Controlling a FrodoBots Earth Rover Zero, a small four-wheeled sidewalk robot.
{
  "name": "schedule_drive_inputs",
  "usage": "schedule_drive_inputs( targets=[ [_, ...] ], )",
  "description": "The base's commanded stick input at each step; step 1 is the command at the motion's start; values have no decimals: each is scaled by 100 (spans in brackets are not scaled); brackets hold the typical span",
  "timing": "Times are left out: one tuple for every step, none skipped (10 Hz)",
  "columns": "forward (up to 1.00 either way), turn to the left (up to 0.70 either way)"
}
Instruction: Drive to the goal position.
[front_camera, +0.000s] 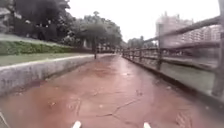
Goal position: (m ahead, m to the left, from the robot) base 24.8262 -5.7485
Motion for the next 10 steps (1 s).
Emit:
schedule_drive_inputs(
  targets=[
    [50,0],
    [50,0],
    [50,0],
    [50,0],
    [50,0],
    [50,14],
    [50,50],
    [50,50],
    [50,50],
    [50,50]
  ],
)
